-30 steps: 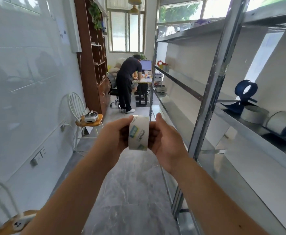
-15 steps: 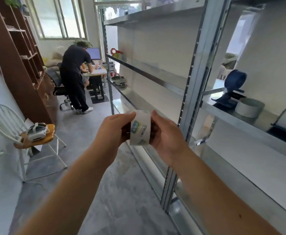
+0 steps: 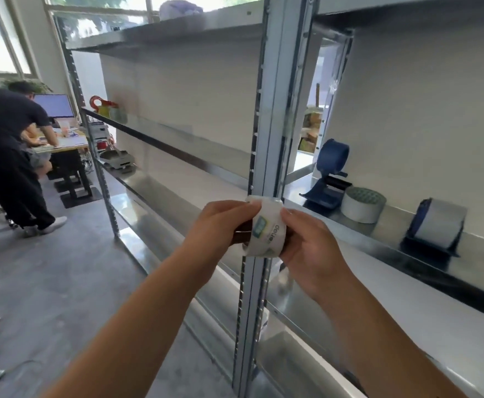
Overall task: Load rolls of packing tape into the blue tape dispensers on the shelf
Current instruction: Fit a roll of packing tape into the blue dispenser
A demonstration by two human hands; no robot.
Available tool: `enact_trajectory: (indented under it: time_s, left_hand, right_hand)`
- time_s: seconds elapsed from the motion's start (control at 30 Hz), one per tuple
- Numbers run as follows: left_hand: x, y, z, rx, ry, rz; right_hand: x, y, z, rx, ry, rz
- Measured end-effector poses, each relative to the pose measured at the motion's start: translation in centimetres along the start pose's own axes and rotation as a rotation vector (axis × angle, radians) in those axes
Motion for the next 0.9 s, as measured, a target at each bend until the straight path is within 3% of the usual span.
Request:
enact_trajectory:
  time_s: [0.13,0.37,0.57,0.77,0.9]
  left_hand:
    - [4.3,0.6,2.6,-0.039,-0.117,0.04]
    - [10.8,1.1,8.1,-0.056,-0.324,0.06]
    - [14.6,1.6,10.3,-0.097,-0.437,0.068]
    - [18.9,2.5,8.6,-0.193,-0.191,0.153]
    - [21.0,1.8,9.9,-0.235,-0.171,0.122]
  right_hand:
    - [1.0,-2.0,-3.3,0.006,0.113,-0.084]
    - [0.6,-7.0,-9.5,-0.282,0.428,-0.184]
    - [0.5,-8.5,-11.4,-0.138,0.637,-0.268]
    - [1.8,-9.8,-12.5,-0.162,0.856,-0.342]
    - [2.7,-10.4,-13.2,-0.234,0.958,-0.36]
Point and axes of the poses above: each hand's wrist, its own x-axis towards the middle knuckle, its own z-axis out of the palm, y = z × x, the point moved 10 cm from there along x, towards the middle knuckle, and after that the axes turned 6 degrees about -y, right-handed, at the moved point
